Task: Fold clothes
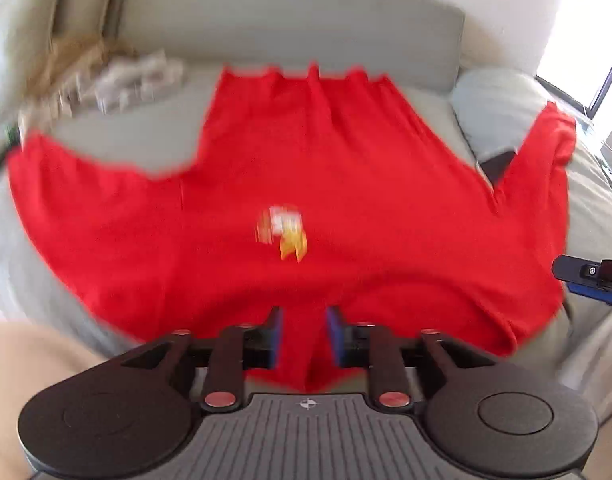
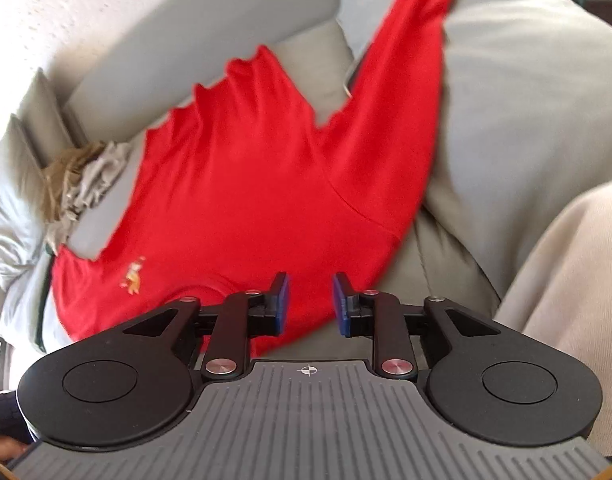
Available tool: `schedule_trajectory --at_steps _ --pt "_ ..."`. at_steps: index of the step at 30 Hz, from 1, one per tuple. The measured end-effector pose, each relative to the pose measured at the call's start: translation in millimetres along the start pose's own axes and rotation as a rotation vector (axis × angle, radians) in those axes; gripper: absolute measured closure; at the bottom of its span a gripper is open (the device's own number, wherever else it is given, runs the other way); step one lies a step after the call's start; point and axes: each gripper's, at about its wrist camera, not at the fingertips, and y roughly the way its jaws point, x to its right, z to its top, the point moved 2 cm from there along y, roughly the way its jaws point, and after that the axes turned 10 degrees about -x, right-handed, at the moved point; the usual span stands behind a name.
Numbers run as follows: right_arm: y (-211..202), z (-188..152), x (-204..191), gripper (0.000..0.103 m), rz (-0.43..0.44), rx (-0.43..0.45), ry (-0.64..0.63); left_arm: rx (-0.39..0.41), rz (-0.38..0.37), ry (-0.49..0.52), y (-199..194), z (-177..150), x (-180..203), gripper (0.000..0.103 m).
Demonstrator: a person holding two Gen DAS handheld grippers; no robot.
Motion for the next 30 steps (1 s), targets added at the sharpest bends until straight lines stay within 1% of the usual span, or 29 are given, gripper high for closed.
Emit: schedule_trajectory --at_steps 1,2,4,5,6,8,10,11,12,13,15,16,18,19,21,23,26,28,30 --pt "2 5 -11 0.055 -0.006 0.029 -0.055 0.012 0.018 0.008 6 3 2 0.061" --pt "7 10 -21 0.055 -0.018 0.043 -0.107 0.015 0.033 0.016 13 6 4 0.061" --pt "28 12 -29 0.056 -0.029 0.008 -0.168 -0.114 0.030 0.023 38 9 3 0.064" --pt "40 12 -32 0.056 -0.034 -0.014 -0.195 -0.130 0.027 0.038 40 5 4 0.064" --pt "50 9 -31 0.056 -0.032 -0.068 -0.203 -0.127 0.027 0.074 34 2 5 0.064" --pt "53 -1 -30 0.055 -0.016 -0.108 -0.232 -0.197 -0.016 0.089 27 3 1 0.066" --pt "44 0 -32 0.056 -0.009 -0.170 -0.259 -0.185 -0.109 0.026 14 11 -14 0.066" --pt "37 6 -31 0.056 0.014 -0.177 -0.236 -0.145 -0.115 -0.004 5 21 -19 0.066" --pt "25 16 -32 0.056 0.049 -0.148 -0.214 -0.106 -0.122 -0.035 -4 31 -25 0.066" --pt "11 28 -33 0.056 0.085 -0.108 -0.194 -0.066 -0.128 -0.065 -13 42 -31 0.066" --pt "-19 54 -45 0.054 0.109 0.003 -0.200 0.012 -0.154 -0.117 -31 66 -42 0.066" --pt "-34 67 -51 0.048 0.120 0.054 -0.207 0.045 -0.175 -0.134 -40 78 -47 0.065" --pt "-61 93 -64 0.041 0.145 0.153 -0.221 0.113 -0.216 -0.158 -53 104 -55 0.062" --pt "-71 106 -69 0.036 0.151 0.190 -0.225 0.146 -0.225 -0.163 -55 118 -59 0.060" --pt "-77 133 -78 0.028 0.149 0.235 -0.227 0.193 -0.197 -0.170 -49 147 -65 0.059" --pt "-70 162 -81 0.028 0.133 0.250 -0.220 0.220 -0.148 -0.169 -31 174 -73 0.059" --pt "-41 205 -75 0.028 0.109 0.239 -0.170 0.214 -0.117 -0.181 11 208 -88 0.059" --pt "-5 235 -68 0.028 0.110 0.192 -0.134 0.195 -0.093 -0.192 54 224 -106 0.059" --pt "40 262 -54 0.030 0.115 0.134 -0.107 0.140 -0.089 -0.254 103 238 -128 0.059"
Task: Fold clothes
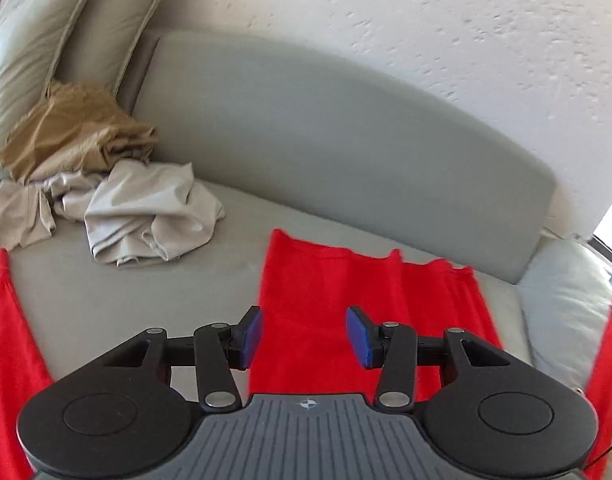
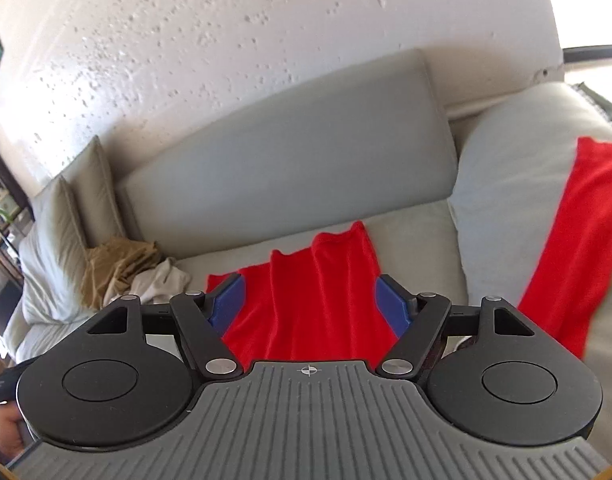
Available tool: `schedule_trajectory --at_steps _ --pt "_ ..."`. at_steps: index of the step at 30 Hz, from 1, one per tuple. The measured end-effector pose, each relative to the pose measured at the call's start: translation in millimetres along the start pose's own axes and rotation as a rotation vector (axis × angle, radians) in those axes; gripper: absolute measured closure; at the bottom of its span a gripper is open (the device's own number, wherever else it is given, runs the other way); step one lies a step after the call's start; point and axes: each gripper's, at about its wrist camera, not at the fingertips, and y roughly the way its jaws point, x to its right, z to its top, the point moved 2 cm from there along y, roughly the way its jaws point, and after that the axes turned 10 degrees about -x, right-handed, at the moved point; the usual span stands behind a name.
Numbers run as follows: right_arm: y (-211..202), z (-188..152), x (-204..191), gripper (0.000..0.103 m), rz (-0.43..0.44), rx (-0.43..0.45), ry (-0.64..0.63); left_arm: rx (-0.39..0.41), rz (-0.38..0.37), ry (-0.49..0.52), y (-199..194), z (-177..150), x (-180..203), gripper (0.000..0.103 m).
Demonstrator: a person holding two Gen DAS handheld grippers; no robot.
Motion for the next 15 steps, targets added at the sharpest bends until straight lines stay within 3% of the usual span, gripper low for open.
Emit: schedule_trajectory --at_steps 4,7,9,15 --pt "105 26 40 0.039 -0.040 -0.090 0.036 -0.076 0.016 -0.083 84 21 -34 0.060" --pt "168 38 67 0.039 -0.035 -0.112 0.053 -0.086 0.045 -0.057 125 39 -38 0.060" --pt "205 49 84 0.039 -0.010 -0.124 0.091 -0.093 0.024 -0.047 149 52 -40 0.060" --pt "272 82 113 0.039 0.075 -0.060 0.176 -0.033 -0.001 0.120 177 80 -21 0.061"
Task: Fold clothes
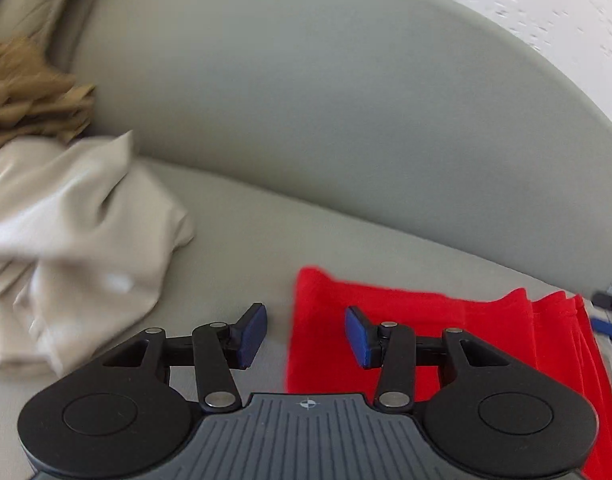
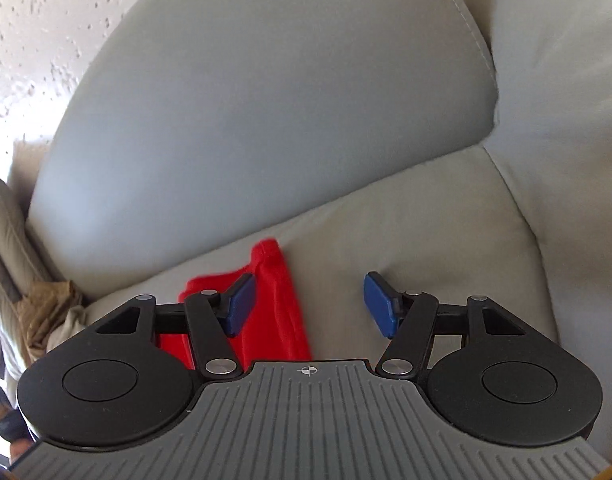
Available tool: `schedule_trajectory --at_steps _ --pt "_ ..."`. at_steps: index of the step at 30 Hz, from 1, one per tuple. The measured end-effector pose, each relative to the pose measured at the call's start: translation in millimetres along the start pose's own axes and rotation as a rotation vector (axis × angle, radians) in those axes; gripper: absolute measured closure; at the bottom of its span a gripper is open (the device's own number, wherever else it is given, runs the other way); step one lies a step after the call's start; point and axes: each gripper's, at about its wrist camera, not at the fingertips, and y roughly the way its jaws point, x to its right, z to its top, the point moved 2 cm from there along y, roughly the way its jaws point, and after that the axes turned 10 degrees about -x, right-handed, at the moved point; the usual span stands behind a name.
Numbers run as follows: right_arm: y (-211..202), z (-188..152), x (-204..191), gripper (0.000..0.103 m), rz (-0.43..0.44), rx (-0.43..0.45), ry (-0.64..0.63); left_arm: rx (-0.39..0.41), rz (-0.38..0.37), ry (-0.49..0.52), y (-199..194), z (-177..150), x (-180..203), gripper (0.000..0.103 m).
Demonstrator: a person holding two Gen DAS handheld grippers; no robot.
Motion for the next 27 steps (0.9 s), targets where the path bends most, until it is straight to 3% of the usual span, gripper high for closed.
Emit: schedule_trajectory --at_steps 1,4,5,6,7,8,9,12,15,16,20,24,25,27 --pt "6 4 -3 0.039 0.018 -0.006 -0.021 0.010 0.000 0.035 3 4 4 0.064" --pt "19 8 -19 0.043 -0.005 -0.041 -0.172 0.023 0.039 0.145 7 8 16 0.094" --pt "20 7 -23 0.047 -0.029 -0.047 -0.233 0.029 0.038 0.146 6 8 16 0.096" --pt "21 4 -27 0.058 -0.051 -0.051 -0.291 0.035 0.038 0.147 5 7 15 0.098" --pt "22 2 -30 0.078 -0.064 -0.054 -0.337 0.045 0.045 0.153 3 6 15 0.099" --pt "22 0 -33 0.090 -0.054 -0.062 -0.367 0.057 0.059 0.157 0 5 16 0.099" --pt "22 -3 -37 0.095 -0.038 -0.069 -0.389 0.072 0.079 0.155 -3 5 17 0.099" --pt "15 -9 -53 0.098 -0.159 0.048 -0.460 0.124 0.137 0.137 -14 5 19 0.099" --pt "-12 -2 -43 0.099 -0.253 0.245 -0.305 0.176 0.192 0.096 -20 9 19 0.099" --pt "-15 -1 -38 0.099 -0.278 0.270 -0.271 0.178 0.206 0.079 -18 10 18 0.099" --pt "-9 -3 -21 0.099 -0.368 0.277 -0.196 0.120 0.273 0.077 10 10 20 0.097" --pt "9 -5 -13 0.095 -0.439 0.203 -0.202 0.109 0.351 0.039 7 5 21 0.076" --pt "6 -3 -15 0.079 -0.448 0.197 -0.200 0.107 0.365 0.024 -1 4 19 0.066" --pt "-11 0 -19 0.048 -0.432 0.176 -0.159 0.117 0.388 -0.006 -21 2 15 0.064"
